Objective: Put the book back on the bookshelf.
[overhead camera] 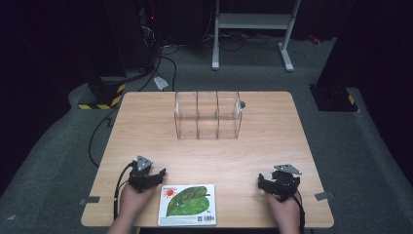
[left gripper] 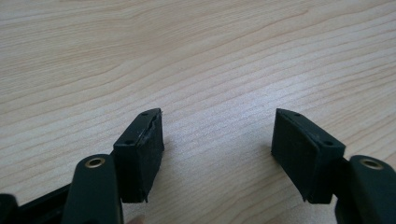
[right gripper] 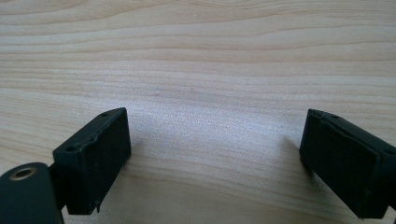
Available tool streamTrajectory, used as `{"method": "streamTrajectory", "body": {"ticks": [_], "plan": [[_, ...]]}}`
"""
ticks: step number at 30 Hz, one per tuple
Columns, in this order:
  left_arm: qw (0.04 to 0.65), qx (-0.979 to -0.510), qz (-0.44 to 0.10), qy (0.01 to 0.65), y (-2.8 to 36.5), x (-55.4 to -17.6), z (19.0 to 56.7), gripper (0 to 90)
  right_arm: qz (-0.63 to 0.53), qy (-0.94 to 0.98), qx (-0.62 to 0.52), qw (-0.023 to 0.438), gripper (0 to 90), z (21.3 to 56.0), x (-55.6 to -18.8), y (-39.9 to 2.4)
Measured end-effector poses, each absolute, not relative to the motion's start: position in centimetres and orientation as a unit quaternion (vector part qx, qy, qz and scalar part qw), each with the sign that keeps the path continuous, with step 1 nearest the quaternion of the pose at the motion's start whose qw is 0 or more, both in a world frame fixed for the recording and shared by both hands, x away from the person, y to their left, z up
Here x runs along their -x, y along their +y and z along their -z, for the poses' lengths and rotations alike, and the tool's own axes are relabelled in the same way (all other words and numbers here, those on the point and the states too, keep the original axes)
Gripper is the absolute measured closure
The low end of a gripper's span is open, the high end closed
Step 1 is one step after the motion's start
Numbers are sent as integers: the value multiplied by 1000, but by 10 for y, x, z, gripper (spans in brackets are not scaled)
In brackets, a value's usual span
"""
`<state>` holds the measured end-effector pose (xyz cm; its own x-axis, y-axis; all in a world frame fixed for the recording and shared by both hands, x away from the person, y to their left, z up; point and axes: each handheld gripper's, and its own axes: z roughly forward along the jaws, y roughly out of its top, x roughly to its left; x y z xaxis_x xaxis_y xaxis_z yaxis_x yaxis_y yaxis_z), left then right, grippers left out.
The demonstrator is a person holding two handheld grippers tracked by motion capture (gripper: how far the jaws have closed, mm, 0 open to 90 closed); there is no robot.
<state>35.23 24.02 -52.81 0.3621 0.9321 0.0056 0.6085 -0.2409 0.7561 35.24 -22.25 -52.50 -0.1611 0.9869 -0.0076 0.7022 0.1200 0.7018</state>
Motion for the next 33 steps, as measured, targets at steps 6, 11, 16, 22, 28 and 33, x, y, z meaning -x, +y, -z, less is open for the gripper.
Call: {"method": "streamTrajectory", "body": {"ticks": [6, 11, 16, 22, 28, 33], "plan": [[341, -751, -237, 513, 240, -352, 528, 341, -286, 709, -596, 247, 84, 525, -352, -222], [341, -751, -237, 513, 240, -352, 528, 341, -288, 712, -591, 245, 84, 525, -350, -221], [341, -752, -237, 512, 240, -352, 528, 340, -290, 721, -581, 243, 84, 525, -348, -221], [341, -752, -237, 513, 240, -352, 528, 340, -296, 733, -565, 236, 84, 525, -343, -215], [341, -752, -236, 513, 240, -352, 528, 340, -301, 741, -552, 233, 109, 525, -341, -212], [341, -752, -236, 513, 240, -352, 528, 340, -315, 743, -549, 217, 123, 522, -338, -208]]}}
